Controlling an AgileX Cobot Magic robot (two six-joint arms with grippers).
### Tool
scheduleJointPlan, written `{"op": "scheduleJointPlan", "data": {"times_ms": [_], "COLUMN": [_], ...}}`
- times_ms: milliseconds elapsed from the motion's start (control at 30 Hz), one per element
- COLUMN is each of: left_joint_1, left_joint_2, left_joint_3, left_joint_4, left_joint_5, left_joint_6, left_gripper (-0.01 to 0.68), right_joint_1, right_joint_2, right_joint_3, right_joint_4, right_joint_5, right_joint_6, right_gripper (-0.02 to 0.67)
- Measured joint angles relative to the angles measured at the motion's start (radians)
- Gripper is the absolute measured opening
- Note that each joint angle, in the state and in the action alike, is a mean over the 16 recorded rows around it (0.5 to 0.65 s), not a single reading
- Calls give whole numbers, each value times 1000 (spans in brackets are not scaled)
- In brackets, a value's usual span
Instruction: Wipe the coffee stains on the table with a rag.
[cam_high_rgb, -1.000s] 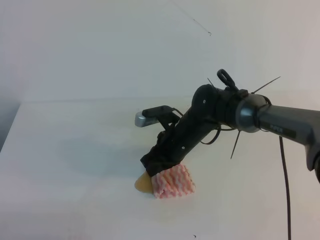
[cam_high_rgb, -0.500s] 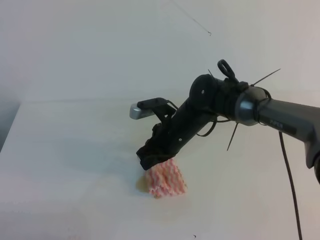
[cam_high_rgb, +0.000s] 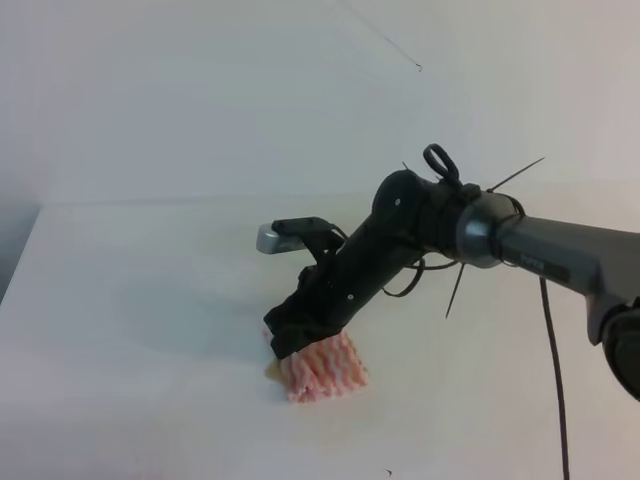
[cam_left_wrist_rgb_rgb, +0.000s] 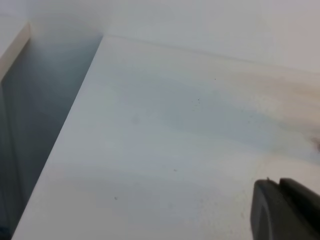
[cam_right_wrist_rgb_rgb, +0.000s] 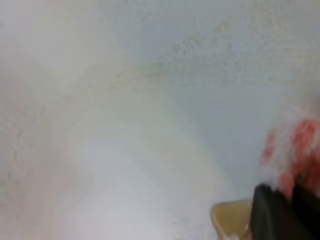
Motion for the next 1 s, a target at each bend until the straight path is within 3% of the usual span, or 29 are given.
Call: {"op": "scheduleJointPlan", "data": {"times_ms": [1000], "left_joint_1": [0], "left_joint_2": [-2], "left_joint_3": [3], "left_joint_4": [0], "left_joint_5": [-1], "left_joint_6": [0], "left_gripper": [1], "right_joint_1": [52], "right_joint_2": [22], "right_joint_3": [-11], "right_joint_4": [118], "right_joint_5": [-29], "right_joint_6": [-50], "right_gripper": [-1]}}
